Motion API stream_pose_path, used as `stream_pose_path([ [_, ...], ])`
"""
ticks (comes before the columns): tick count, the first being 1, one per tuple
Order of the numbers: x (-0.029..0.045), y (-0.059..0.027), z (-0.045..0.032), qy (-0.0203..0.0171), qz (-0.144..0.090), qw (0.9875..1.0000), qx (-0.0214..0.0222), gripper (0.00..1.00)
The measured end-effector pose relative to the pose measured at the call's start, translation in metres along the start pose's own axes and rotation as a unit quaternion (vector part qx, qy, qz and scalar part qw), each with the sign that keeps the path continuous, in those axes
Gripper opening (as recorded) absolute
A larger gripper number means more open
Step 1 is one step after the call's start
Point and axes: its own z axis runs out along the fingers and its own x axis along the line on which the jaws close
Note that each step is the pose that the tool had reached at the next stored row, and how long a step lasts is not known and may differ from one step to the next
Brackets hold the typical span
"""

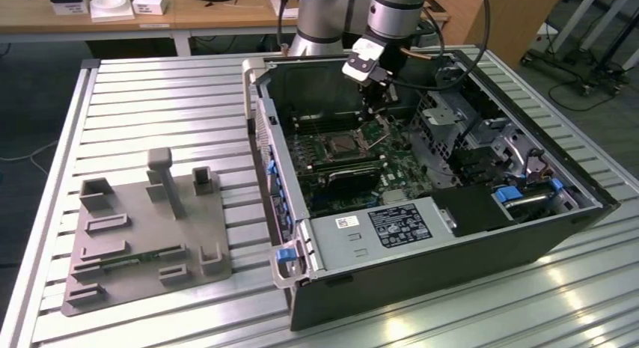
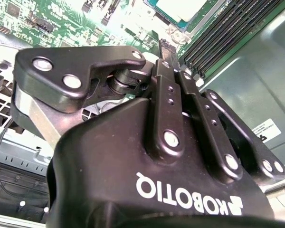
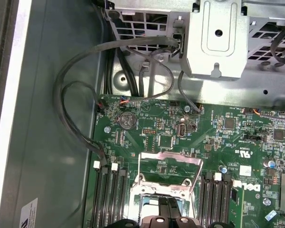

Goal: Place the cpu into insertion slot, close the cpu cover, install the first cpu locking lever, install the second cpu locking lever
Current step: 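Close the cpu cover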

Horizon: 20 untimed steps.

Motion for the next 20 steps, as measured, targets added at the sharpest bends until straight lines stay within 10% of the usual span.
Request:
stream_pose_path([
  [20, -0.0007, 0.0082, -0.0022, 0.0001, 0.0, 1.0, 0.0, 0.1],
])
